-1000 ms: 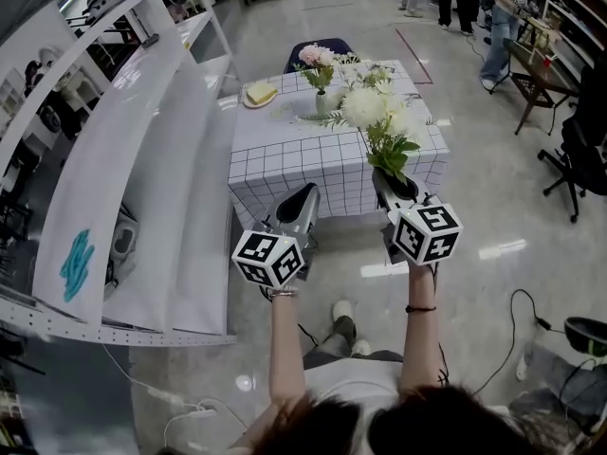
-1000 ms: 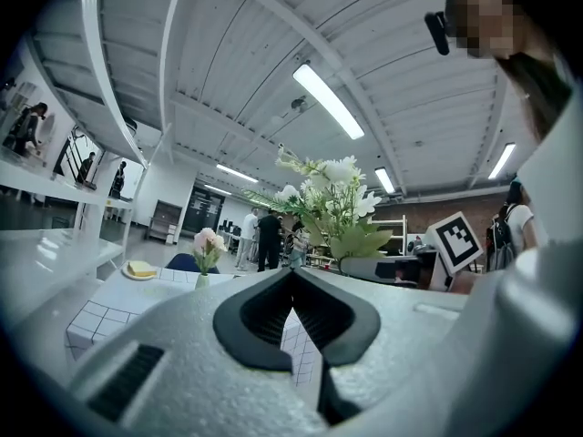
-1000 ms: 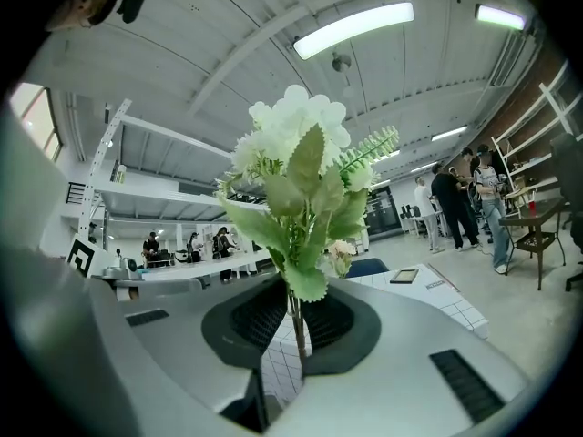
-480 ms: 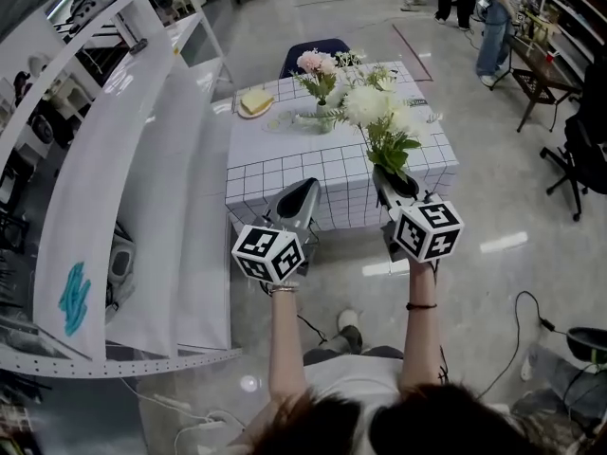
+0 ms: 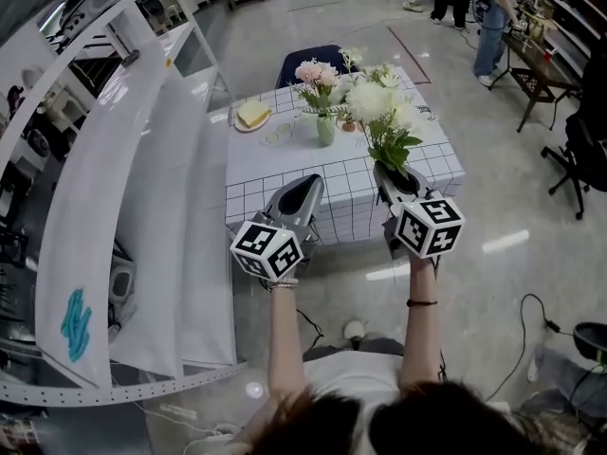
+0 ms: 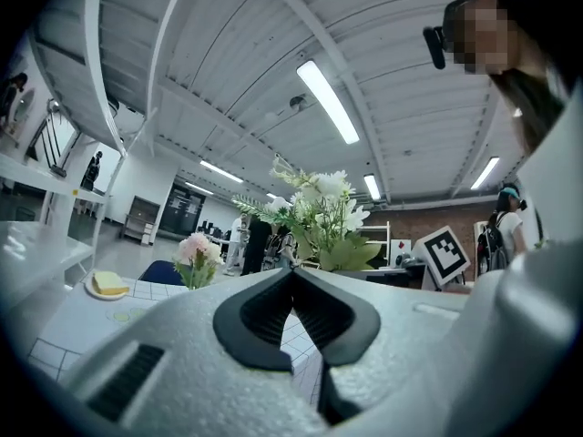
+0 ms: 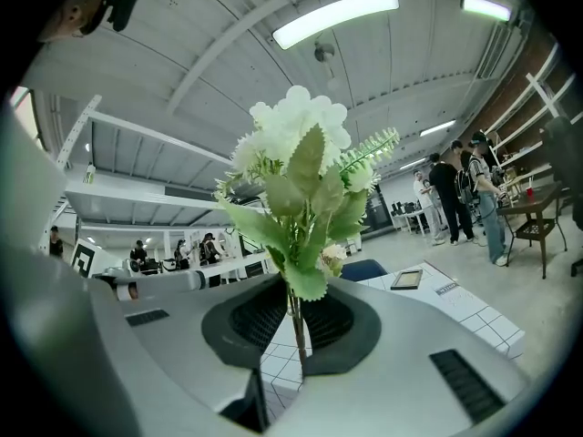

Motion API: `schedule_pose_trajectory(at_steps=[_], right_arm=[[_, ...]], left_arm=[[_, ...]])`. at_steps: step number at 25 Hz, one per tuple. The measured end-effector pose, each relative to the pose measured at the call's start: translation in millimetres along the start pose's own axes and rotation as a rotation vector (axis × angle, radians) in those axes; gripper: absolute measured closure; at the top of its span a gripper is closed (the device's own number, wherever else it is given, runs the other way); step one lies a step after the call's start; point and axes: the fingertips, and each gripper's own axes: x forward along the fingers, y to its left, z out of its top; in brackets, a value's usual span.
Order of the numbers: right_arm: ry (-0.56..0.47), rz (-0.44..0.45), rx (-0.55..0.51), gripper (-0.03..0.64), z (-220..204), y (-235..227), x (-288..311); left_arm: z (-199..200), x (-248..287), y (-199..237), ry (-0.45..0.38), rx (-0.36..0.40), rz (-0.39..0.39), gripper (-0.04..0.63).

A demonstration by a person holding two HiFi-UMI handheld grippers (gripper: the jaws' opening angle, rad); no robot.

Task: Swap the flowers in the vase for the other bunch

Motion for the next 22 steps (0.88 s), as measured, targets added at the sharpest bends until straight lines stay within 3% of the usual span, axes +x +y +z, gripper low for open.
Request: schedule_pose_trajectory(at_steps=[5, 22], right_arm=[[-0.003, -0.014, 0.014, 0.571, -3, -10, 12], [0.011, -0.001, 0.033, 0.571, 2, -40, 48]], left_arm=[[-5, 12, 11, 0.025, 0.017, -0.004, 0.584], [-11, 38, 48, 0.033, -0.042, 0.057, 0.584]])
